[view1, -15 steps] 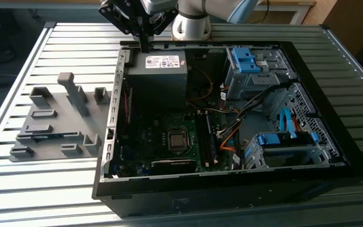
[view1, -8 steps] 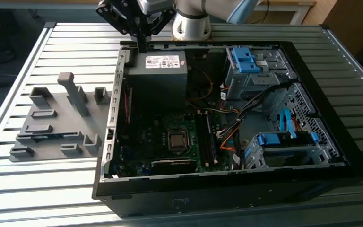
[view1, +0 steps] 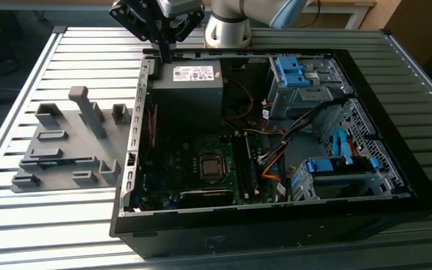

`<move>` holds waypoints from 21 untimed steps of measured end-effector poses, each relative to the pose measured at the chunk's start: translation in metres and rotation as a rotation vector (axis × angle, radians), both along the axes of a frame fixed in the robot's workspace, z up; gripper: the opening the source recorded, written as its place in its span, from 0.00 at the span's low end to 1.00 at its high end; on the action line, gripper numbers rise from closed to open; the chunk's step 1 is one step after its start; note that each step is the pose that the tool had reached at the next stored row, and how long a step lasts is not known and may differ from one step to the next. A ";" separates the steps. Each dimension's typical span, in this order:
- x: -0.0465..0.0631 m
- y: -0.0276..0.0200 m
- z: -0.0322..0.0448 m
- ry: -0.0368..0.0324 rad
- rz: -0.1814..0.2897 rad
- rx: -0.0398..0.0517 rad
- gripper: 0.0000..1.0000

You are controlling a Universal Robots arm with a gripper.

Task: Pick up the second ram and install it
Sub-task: 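Reach for the second ram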

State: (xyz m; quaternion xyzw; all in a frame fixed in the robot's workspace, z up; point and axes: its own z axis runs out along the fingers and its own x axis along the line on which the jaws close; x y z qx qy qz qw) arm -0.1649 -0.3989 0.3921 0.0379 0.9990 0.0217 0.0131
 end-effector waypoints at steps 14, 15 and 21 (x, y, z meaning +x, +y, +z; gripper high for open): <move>-0.010 0.0000 -0.0004 0.0000 0.000 0.0000 0.11; -0.010 0.0000 -0.0005 0.0000 0.000 0.0000 0.11; -0.015 0.0000 -0.0008 0.0000 0.000 0.0000 0.11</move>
